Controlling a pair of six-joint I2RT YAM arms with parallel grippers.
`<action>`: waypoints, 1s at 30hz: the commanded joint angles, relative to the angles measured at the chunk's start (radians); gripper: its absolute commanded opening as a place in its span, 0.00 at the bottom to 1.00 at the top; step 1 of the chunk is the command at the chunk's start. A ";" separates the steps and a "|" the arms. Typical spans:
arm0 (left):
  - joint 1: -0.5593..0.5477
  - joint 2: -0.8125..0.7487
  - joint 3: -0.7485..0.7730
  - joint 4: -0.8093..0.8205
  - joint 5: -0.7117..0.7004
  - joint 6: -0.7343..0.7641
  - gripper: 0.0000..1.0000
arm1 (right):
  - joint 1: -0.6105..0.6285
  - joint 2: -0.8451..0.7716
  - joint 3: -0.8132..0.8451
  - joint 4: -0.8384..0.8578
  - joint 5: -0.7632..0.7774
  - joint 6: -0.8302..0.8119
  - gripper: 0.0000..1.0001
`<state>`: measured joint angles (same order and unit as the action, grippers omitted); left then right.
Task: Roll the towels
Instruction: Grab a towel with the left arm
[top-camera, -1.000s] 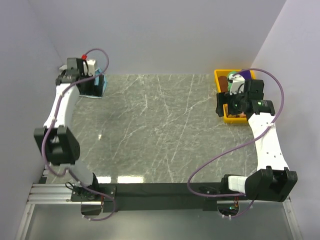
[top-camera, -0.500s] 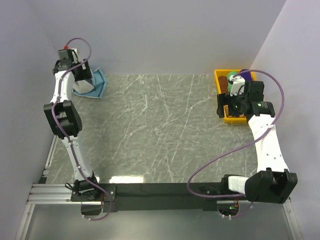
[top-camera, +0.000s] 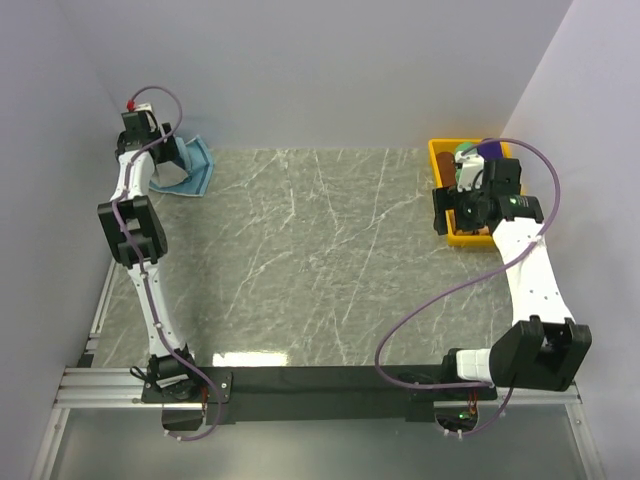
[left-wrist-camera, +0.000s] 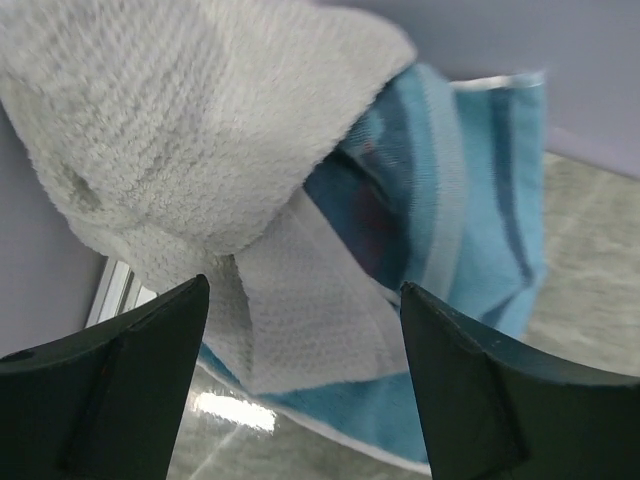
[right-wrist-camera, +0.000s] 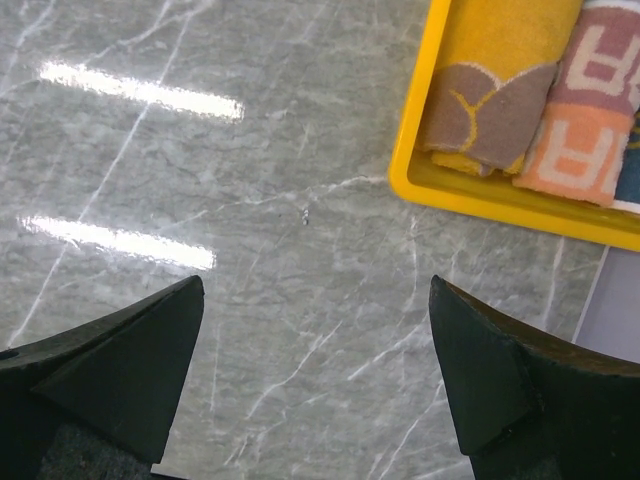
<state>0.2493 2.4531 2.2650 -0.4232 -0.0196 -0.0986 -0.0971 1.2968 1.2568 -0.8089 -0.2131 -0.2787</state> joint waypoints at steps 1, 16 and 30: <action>0.018 -0.003 0.004 0.109 -0.037 -0.004 0.82 | -0.009 0.019 0.050 0.008 0.020 -0.014 1.00; 0.050 0.109 0.070 0.262 -0.048 0.028 0.42 | -0.009 0.076 0.112 -0.012 0.055 -0.051 1.00; 0.050 -0.103 0.065 0.400 -0.048 0.074 0.00 | -0.007 0.096 0.179 -0.030 0.027 -0.050 1.00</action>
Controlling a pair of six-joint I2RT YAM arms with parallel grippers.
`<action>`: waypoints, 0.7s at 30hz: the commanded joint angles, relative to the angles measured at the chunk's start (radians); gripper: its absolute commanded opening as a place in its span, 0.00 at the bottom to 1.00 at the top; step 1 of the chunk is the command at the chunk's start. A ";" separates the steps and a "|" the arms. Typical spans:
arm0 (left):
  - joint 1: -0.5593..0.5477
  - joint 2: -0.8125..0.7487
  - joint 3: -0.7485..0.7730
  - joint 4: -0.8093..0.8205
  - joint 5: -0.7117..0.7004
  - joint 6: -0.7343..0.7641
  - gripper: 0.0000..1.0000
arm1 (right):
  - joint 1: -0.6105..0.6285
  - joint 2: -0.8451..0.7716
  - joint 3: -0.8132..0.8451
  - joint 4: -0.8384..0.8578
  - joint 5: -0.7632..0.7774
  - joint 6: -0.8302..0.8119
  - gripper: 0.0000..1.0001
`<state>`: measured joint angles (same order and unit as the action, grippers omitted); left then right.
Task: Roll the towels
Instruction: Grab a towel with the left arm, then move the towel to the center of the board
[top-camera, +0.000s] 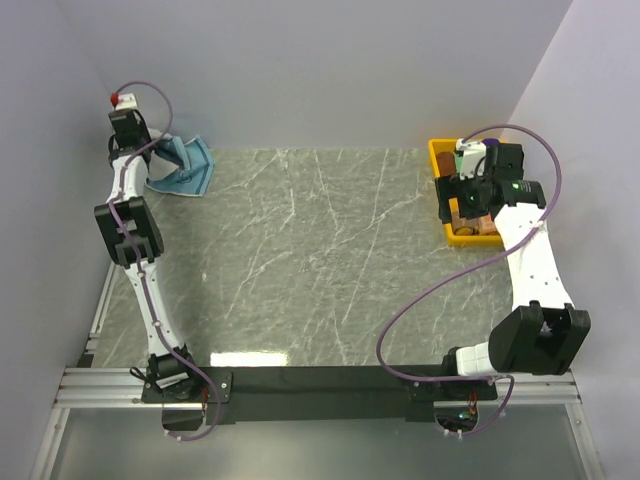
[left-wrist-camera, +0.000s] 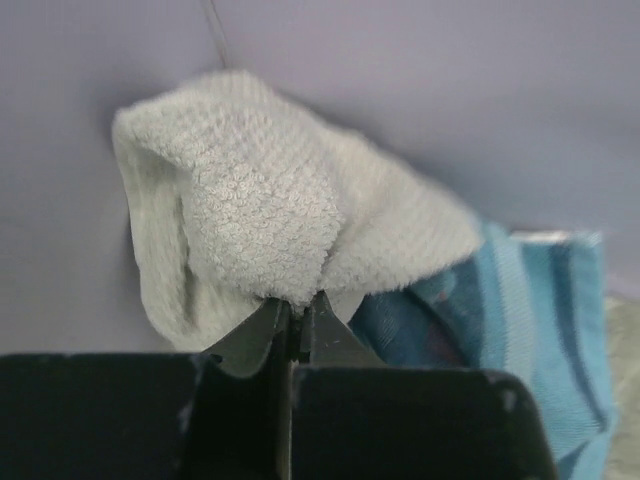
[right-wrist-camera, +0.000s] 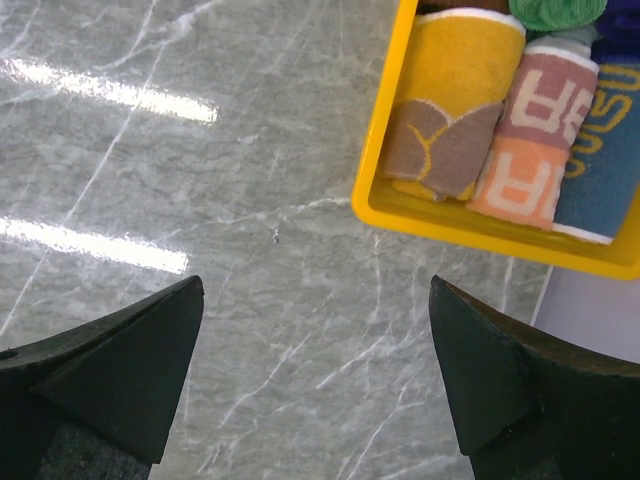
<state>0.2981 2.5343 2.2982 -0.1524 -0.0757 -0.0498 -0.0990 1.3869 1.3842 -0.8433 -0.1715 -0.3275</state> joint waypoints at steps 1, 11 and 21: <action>0.001 -0.201 0.033 0.146 0.007 0.031 0.00 | -0.007 0.008 0.055 0.006 -0.017 0.002 1.00; -0.043 -0.472 0.024 0.084 0.238 0.109 0.00 | -0.007 0.012 0.087 0.018 -0.115 -0.001 1.00; -0.335 -0.931 -0.572 -0.313 0.783 0.372 0.32 | -0.001 0.051 0.131 -0.039 -0.243 -0.016 1.00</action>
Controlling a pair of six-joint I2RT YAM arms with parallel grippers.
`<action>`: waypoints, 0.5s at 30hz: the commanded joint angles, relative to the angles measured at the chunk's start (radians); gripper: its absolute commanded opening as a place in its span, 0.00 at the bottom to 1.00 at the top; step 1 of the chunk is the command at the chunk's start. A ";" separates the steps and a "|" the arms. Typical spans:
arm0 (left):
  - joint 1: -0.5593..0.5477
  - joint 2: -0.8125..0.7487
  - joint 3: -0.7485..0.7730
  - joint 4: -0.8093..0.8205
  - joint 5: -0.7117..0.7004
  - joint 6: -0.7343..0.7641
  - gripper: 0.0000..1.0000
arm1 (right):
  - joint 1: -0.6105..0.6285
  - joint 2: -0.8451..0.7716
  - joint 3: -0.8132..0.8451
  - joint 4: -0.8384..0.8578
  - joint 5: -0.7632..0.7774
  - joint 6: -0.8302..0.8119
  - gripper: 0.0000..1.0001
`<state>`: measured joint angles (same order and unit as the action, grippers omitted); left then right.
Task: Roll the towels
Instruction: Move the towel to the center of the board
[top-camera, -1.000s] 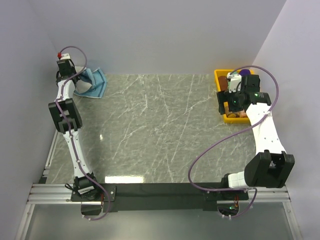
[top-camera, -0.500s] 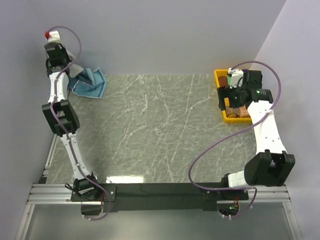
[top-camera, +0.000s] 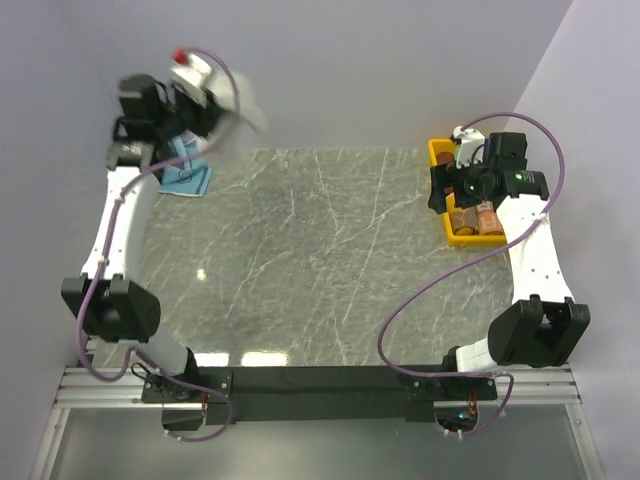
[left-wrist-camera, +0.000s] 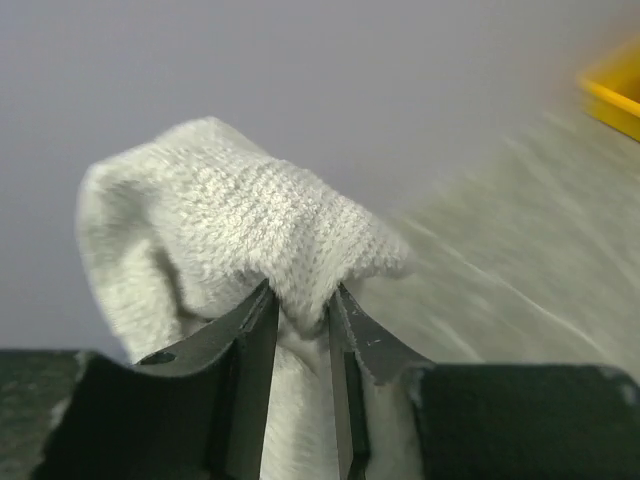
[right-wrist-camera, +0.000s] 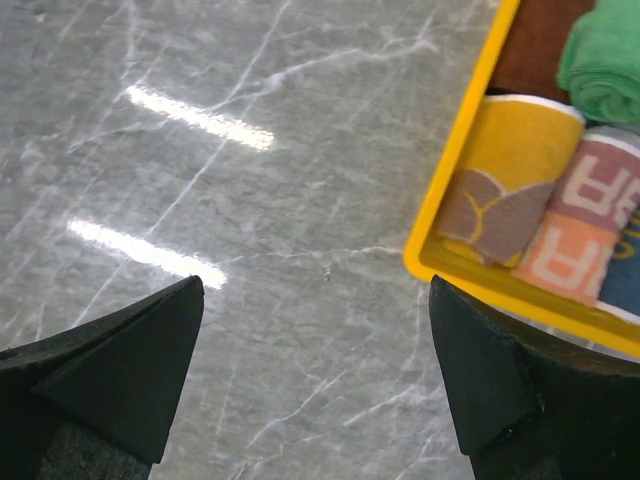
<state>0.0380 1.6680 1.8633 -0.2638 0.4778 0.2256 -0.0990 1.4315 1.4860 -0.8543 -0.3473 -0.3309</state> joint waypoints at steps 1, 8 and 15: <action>-0.101 -0.085 -0.180 -0.225 0.245 0.112 0.32 | 0.005 0.004 0.025 -0.031 -0.077 -0.019 1.00; -0.273 -0.155 -0.472 -0.348 0.254 0.141 0.99 | 0.059 0.007 -0.039 -0.069 -0.107 -0.026 1.00; -0.274 -0.205 -0.604 -0.404 0.220 0.179 0.89 | 0.160 0.015 -0.145 -0.025 -0.070 -0.004 0.86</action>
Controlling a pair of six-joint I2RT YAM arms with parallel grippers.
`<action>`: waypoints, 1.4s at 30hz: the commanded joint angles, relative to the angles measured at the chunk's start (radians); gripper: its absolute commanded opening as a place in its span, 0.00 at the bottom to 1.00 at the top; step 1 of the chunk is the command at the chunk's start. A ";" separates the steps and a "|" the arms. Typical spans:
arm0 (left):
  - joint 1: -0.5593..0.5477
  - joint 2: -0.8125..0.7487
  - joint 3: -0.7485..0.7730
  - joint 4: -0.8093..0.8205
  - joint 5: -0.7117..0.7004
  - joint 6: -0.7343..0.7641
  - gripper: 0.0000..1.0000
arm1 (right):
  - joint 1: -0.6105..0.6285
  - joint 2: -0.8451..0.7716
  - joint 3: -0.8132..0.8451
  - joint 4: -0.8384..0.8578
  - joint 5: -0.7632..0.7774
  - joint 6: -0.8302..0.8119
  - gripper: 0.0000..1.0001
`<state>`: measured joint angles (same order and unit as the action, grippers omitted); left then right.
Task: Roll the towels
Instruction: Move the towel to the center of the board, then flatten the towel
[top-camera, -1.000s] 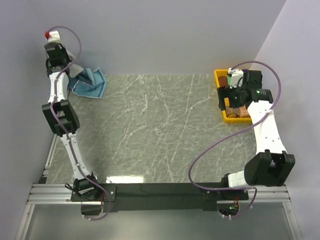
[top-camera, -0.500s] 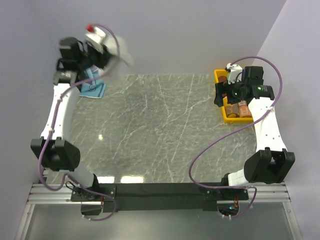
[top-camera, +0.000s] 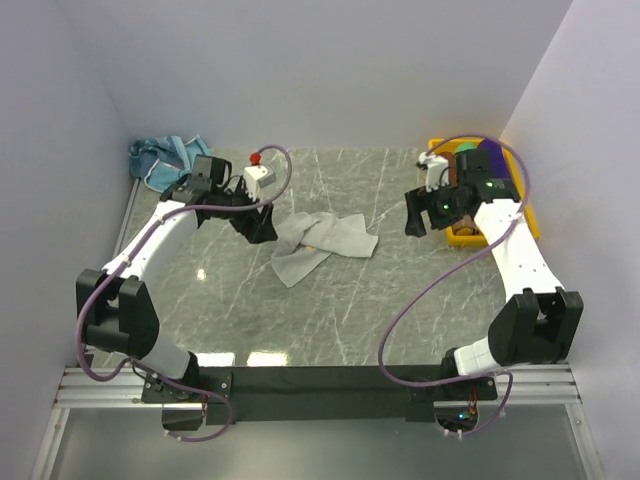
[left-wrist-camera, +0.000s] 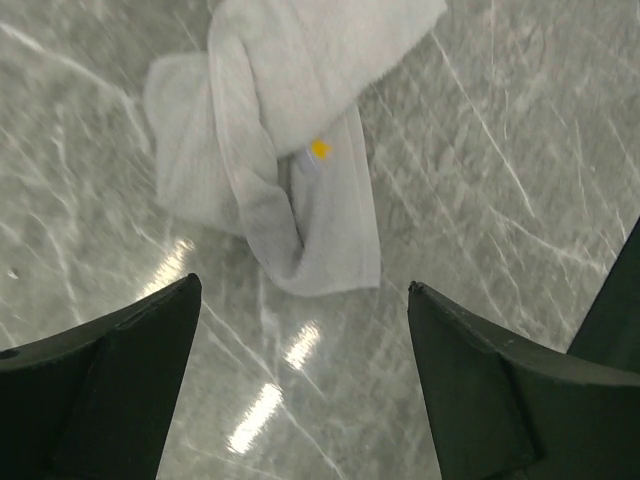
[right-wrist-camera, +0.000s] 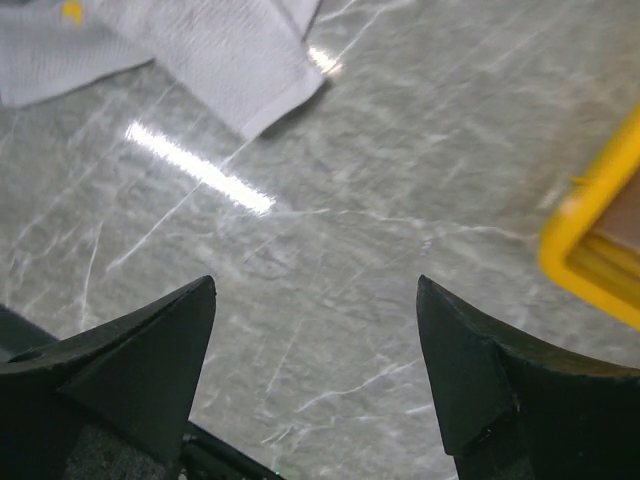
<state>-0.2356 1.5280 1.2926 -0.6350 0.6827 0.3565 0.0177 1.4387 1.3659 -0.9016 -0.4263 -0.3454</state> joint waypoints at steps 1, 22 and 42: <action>-0.004 -0.072 -0.053 -0.023 -0.003 0.041 0.88 | 0.060 0.017 -0.030 0.035 0.029 0.019 0.84; -0.097 0.100 -0.272 0.175 -0.186 -0.283 0.83 | 0.177 0.566 0.225 0.141 0.069 0.256 0.57; -0.096 0.239 -0.285 0.282 -0.147 -0.493 0.42 | 0.197 0.740 0.311 0.119 -0.123 0.307 0.29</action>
<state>-0.3309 1.7599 1.0027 -0.3668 0.5236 -0.1249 0.2073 2.1662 1.6352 -0.7719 -0.4973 -0.0479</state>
